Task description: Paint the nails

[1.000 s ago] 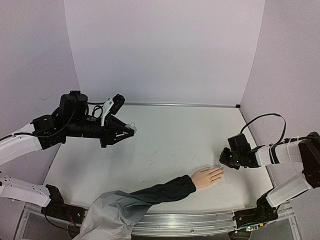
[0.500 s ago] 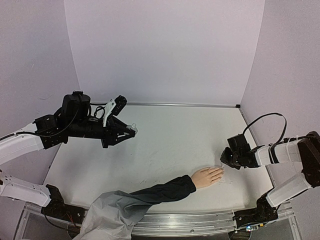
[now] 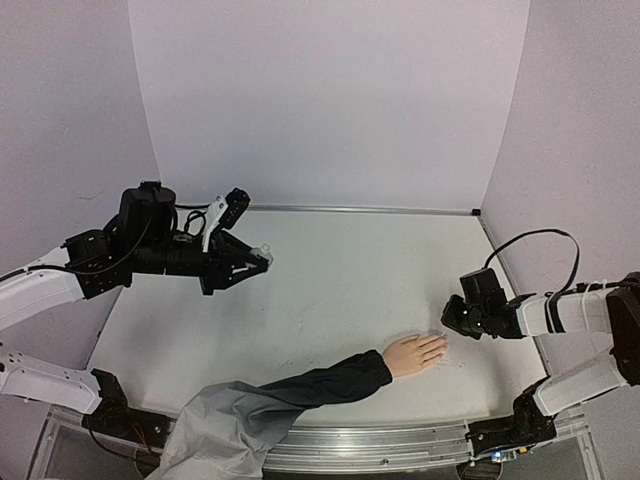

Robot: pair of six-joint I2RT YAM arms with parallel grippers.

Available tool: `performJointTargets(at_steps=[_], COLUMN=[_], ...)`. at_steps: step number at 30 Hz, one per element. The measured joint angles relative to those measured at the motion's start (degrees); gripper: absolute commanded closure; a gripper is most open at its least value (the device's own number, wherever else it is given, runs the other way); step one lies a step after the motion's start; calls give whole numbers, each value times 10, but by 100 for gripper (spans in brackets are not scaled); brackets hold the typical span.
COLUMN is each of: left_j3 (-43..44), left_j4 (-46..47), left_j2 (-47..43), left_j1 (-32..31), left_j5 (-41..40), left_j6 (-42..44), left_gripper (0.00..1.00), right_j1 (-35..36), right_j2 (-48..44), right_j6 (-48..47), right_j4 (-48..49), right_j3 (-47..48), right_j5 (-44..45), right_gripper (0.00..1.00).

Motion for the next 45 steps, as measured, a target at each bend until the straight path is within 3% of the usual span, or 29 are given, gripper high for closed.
performJointTargets(at_steps=[29,45], left_j3=[0,0], left_j4=[0,0], left_j2=[-7,-2], left_j1=[0,0], left_j5=[0,0], left_j6=[0,0], left_gripper=[100,100], right_j1=[0,0], right_j2=[30,41], right_j6=[-22,-12], right_j4=[34,34], right_j3=[0,0], right_j5=[-24,4], right_gripper=[100,100])
